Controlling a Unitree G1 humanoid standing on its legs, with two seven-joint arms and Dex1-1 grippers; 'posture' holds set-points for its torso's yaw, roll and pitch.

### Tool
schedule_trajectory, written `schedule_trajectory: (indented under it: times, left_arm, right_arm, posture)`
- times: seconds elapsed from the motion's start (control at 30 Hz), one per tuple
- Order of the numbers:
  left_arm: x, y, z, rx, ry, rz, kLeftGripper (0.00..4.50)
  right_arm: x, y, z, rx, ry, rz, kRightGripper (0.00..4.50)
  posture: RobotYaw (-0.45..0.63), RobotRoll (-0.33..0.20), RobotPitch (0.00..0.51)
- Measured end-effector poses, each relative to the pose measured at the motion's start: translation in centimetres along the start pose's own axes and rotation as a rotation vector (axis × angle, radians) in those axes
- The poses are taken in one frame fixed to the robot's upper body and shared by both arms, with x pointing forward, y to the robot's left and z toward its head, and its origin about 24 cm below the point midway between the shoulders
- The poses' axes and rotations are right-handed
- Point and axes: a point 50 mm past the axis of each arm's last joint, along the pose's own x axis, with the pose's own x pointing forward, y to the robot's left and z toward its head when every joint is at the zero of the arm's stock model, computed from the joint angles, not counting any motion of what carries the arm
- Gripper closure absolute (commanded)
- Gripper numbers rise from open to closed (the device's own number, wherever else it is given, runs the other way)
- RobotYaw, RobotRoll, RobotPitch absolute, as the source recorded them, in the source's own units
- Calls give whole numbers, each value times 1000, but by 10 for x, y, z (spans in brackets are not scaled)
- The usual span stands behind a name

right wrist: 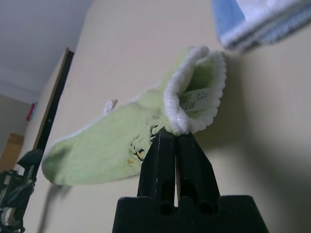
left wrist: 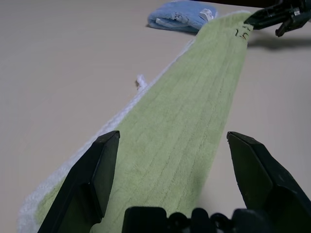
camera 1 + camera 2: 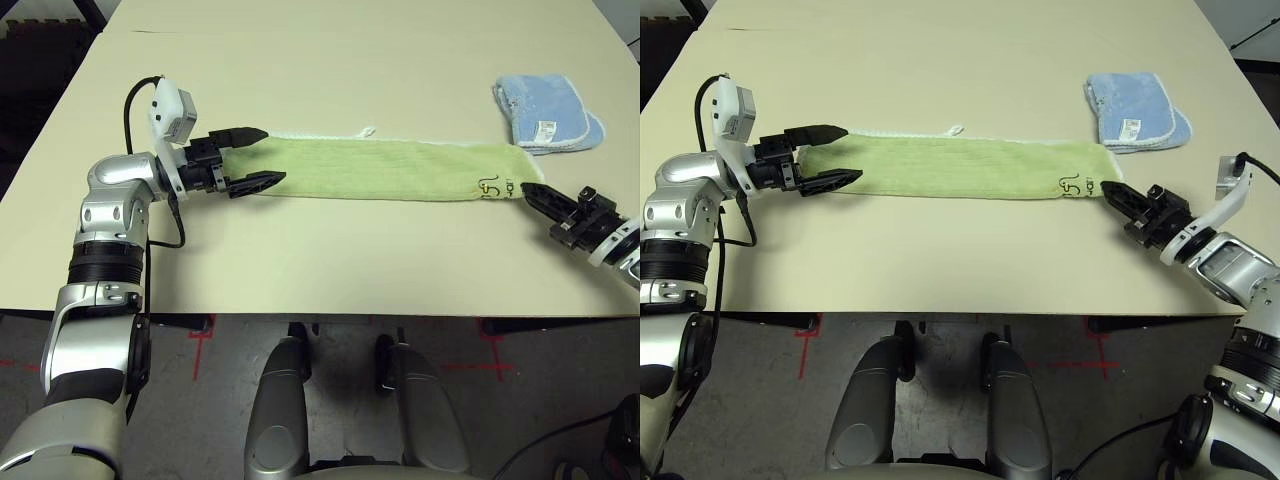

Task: Fold the towel and set it aside.

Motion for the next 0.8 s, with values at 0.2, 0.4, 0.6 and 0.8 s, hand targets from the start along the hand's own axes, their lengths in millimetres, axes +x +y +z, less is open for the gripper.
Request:
schedule_trajectory:
  times: [0.2, 0.4, 0.6, 0.8]
  left_arm:
    - [0, 0, 0, -1, 1, 0, 0]
    - [0, 0, 0, -1, 1, -3, 0]
    - [0, 0, 0, -1, 1, -5, 0]
    - [1, 0, 0, -3, 3, -7, 0]
  right_arm:
    - [6, 10, 1, -36, 33, 97, 4454]
    - [17, 32, -9, -95, 156, 237, 4454]
    - [38, 57, -22, -170, 222, 341, 4454]
    - [56, 75, -33, -264, 280, 381, 4454]
  posture:
    - [-15, 0, 303]
    - [-14, 0, 303]
    - [-15, 0, 302]
    - [-8, 0, 303]
